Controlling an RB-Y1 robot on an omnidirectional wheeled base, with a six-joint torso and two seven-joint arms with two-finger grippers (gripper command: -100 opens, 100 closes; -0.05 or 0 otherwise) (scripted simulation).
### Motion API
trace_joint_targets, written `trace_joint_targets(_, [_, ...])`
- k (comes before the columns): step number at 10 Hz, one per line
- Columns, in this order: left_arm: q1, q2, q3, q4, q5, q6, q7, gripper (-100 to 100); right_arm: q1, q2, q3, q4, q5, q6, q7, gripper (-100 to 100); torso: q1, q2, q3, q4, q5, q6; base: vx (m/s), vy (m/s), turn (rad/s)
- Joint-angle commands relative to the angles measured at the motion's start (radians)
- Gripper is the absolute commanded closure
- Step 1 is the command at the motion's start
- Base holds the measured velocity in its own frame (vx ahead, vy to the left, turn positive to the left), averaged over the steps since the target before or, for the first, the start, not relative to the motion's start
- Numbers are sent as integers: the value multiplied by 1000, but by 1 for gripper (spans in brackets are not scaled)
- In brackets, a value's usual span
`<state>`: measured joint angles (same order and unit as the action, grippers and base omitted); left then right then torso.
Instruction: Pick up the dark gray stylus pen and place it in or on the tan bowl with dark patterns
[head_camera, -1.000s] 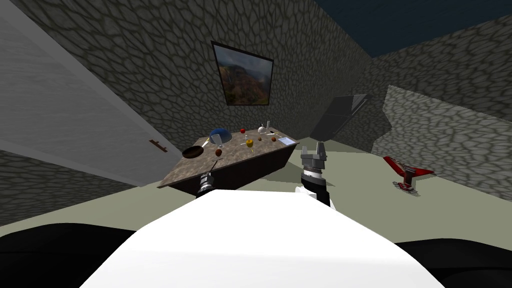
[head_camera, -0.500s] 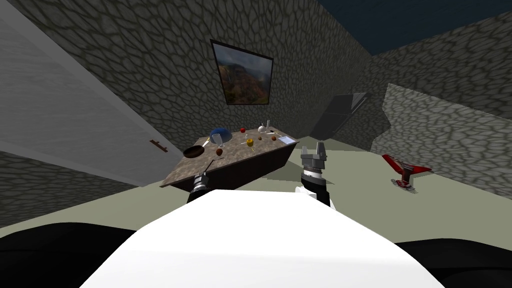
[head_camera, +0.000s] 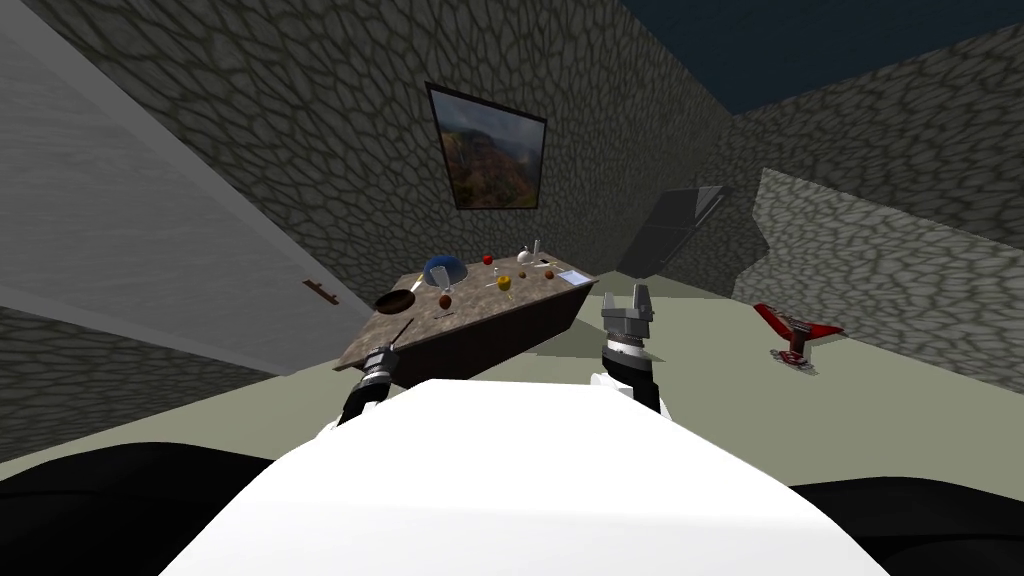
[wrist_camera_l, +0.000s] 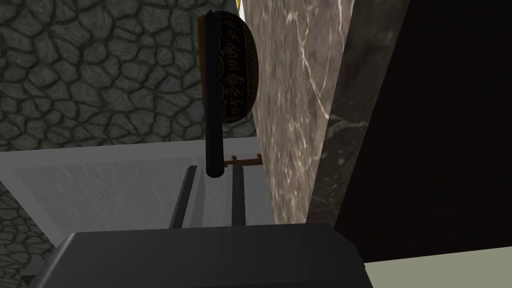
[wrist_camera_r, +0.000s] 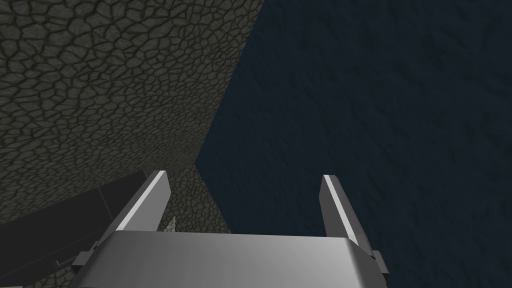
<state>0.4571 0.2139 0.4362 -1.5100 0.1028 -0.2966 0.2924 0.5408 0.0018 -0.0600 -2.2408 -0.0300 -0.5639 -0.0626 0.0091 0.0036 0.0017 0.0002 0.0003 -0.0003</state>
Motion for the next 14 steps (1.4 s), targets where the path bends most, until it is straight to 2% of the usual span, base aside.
trace_joint_targets(1, [10, 49, 10, -3, -16, 7, 27, 100, 0, 0, 0, 0, 0, 0, 0, 0, 0, 0, 0, 0, 0, 0, -46, 81, -34])
trace_joint_targets(2, [23, 71, 18, -14, -29, 16, 52, 100, 0, 0, 0, 0, 0, 0, 0, 0, 0, -1, -1, 0, 0, 1, -57, 113, -81])
trace_joint_targets(3, [23, 88, 18, -14, -29, 16, 52, 100, 0, 0, 0, 0, 0, 0, 0, 0, 1, -1, -1, 0, -1, 1, -41, 88, -45])
trace_joint_targets(5, [53, 155, 34, -35, -57, 33, 106, 100, 0, 0, 0, 0, 0, 0, 0, 0, -1, -3, -2, 0, -1, 1, -43, 110, -79])
trace_joint_targets(6, [53, 174, 34, -35, -57, 33, 106, 100, 0, 0, 0, 0, 0, 0, 0, 0, 2, -2, -1, 0, -1, 1, -49, 116, -58])
trace_joint_targets(7, [68, 208, 40, -45, -71, 42, 134, 100, 0, 0, 0, 0, 0, 0, 0, 0, 1, -2, -1, -1, 0, 1, -46, 110, -61])
trace_joint_targets(8, [68, 219, 40, -45, -71, 42, 134, 100, 0, 0, 0, 0, 0, 0, 0, 0, 1, -3, -2, -1, 0, 1, -36, 83, -39])
trace_joint_targets(9, [84, 260, 45, -56, -84, 51, 163, 100, 0, 0, 0, 0, 0, 0, 0, 0, -1, -3, -2, -1, 0, 1, -45, 84, -89])
trace_joint_targets(10, [84, 267, 45, -56, -84, 51, 163, 100, 0, 0, 0, 0, 0, 0, 0, 0, -1, -3, -2, -1, -1, 2, -42, 80, -55])
trace_joint_targets(11, [99, 308, 49, -66, -97, 59, 191, 100, 0, 0, 0, 0, 0, 0, 0, 0, -2, -4, -2, -1, -1, 1, -59, 86, -86])
trace_joint_targets(12, [99, 315, 49, -66, -97, 59, 191, 100, 0, 0, 0, 0, 0, 0, 0, 0, -2, -3, -2, -1, -1, 2, -37, 86, -48])
trace_joint_targets(13, [115, 355, 51, -76, -109, 67, 219, 100, 0, 0, 0, 0, 0, 0, 0, 0, -2, -4, -2, -1, -1, 2, -18, 117, -97])
trace_joint_targets(14, [115, 366, 51, -76, -109, 67, 219, 100, 0, 0, 0, 0, 0, 0, 0, 0, 0, -5, -3, -1, -1, 2, -21, 93, -65])
